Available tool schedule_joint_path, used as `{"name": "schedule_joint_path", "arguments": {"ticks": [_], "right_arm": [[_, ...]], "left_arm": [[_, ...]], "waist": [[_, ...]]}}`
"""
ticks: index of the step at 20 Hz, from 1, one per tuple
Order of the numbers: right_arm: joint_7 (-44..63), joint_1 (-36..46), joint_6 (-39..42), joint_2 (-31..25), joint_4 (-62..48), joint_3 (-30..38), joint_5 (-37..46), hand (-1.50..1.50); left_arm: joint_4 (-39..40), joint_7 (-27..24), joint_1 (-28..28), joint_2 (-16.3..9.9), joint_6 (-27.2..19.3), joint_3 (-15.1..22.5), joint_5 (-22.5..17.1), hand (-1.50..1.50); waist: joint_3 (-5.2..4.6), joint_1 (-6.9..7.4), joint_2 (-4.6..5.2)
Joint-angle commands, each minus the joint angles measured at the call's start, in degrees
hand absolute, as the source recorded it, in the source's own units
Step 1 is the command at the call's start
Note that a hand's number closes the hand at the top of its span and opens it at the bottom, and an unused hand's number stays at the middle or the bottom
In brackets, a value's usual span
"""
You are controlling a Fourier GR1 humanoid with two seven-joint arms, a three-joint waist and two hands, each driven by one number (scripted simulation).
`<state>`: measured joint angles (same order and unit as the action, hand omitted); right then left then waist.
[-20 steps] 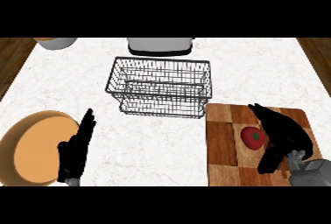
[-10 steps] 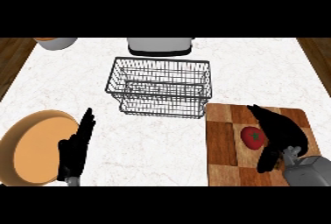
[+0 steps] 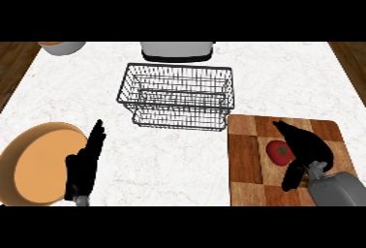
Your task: Pick the tomato from the cutting board and place it in the tiered basket
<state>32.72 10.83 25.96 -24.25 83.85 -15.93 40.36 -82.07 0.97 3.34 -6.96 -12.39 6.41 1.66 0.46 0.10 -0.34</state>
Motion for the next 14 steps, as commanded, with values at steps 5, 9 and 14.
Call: {"name": "schedule_joint_path", "arguments": {"ticks": [5,9,14], "right_arm": [[-4.9,1.4,-3.2,3.5,-6.5,-0.1,5.0,1.50],[-10.7,1.0,-2.9,2.4,-6.8,1.6,4.4,1.50],[-12.5,1.7,-8.0,2.2,-5.4,-3.2,12.1,1.50]], "left_arm": [[1.2,3.4,-0.3,-0.9,0.7,-1.9,0.6,0.00],[1.8,0.9,1.0,-1.0,2.7,-2.5,-0.5,0.00],[4.0,-1.5,2.1,0.5,1.6,-2.1,0.3,0.00]], "waist": [[-0.45,0.11,0.37],[-0.46,0.06,0.35],[-0.48,0.03,0.34]]}}
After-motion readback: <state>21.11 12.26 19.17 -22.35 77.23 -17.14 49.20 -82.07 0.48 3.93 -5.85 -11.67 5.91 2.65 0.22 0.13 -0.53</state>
